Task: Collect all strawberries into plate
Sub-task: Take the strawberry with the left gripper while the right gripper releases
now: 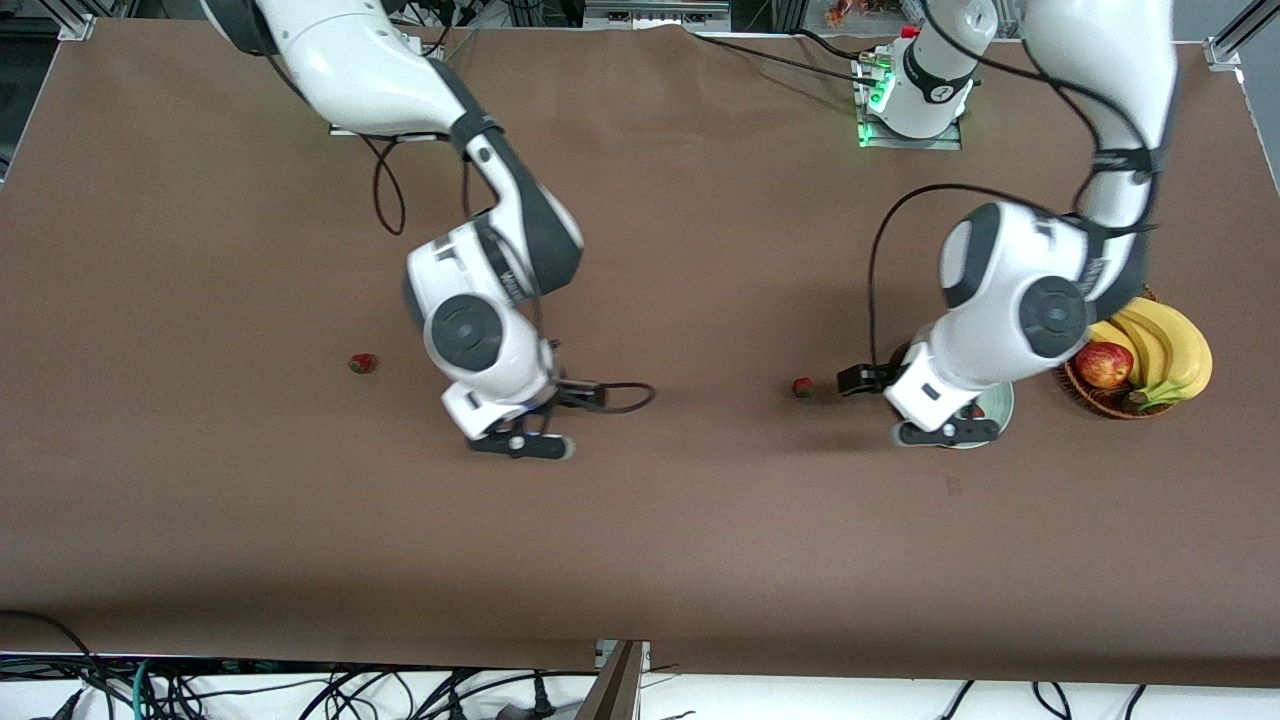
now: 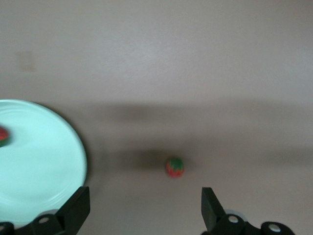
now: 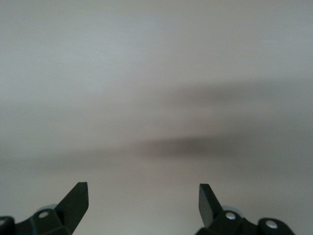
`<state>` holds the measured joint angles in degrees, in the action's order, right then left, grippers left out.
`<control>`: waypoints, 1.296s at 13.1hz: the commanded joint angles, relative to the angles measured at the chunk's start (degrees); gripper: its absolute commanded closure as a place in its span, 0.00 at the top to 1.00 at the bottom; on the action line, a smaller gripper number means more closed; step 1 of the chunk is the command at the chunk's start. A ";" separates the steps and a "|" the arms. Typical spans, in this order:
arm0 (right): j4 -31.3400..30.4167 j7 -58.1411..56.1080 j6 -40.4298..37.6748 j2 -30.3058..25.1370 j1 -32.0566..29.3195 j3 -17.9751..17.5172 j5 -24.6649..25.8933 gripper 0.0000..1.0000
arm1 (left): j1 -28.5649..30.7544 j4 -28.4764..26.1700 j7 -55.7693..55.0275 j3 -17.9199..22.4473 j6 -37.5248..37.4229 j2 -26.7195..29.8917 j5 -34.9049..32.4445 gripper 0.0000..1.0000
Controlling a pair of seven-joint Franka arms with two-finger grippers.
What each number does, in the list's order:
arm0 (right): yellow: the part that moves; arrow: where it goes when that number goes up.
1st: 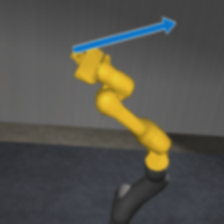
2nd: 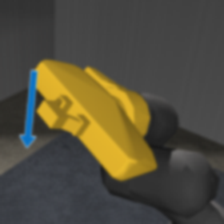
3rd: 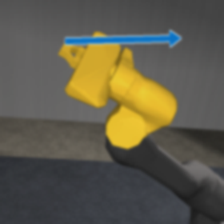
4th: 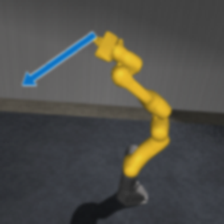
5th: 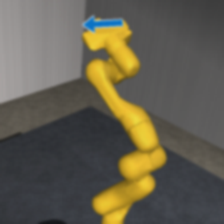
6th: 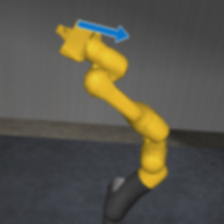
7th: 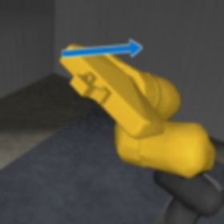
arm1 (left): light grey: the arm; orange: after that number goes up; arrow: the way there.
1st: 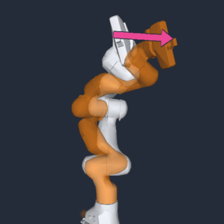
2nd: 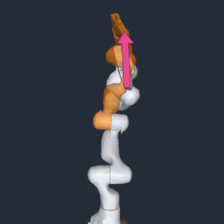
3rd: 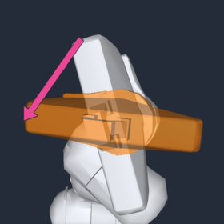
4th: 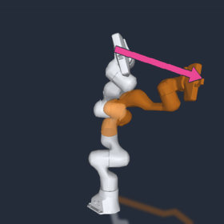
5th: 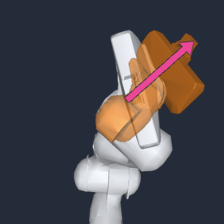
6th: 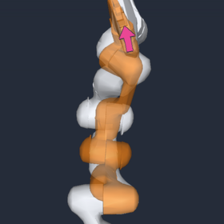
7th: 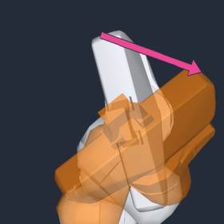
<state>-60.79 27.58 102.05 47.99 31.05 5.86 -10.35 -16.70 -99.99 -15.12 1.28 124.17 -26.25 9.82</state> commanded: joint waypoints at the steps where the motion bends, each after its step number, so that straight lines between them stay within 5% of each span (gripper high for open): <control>1: -1.70 -14.08 -8.95 -1.67 -2.75 4.21 0.59 1.00 | -3.33 -5.21 -3.85 0.39 8.61 -2.65 -0.41 1.00; 5: -14.15 -29.13 -6.26 -6.14 -2.84 14.77 0.41 1.00 | -5.36 -5.04 -4.92 0.47 14.68 -8.46 -0.50 0.94; 7: -22.05 -32.67 -1.27 -8.77 -2.84 17.24 0.24 1.00 | -5.63 -4.77 -4.92 0.47 15.05 -9.52 -0.59 0.86; 11: -40.42 -35.32 12.79 -15.89 -2.93 18.22 -0.38 1.00 | -6.24 -3.99 -4.92 0.56 15.57 -11.46 -0.76 0.61; 17: -53.71 -35.23 25.03 -18.28 -2.84 18.22 -3.62 1.00 | -6.33 -3.54 -5.00 0.65 17.76 -12.69 -0.68 0.52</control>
<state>-109.11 -6.70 123.77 32.95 27.45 23.99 -12.21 -22.19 -104.82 -19.49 1.32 140.17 -37.39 9.80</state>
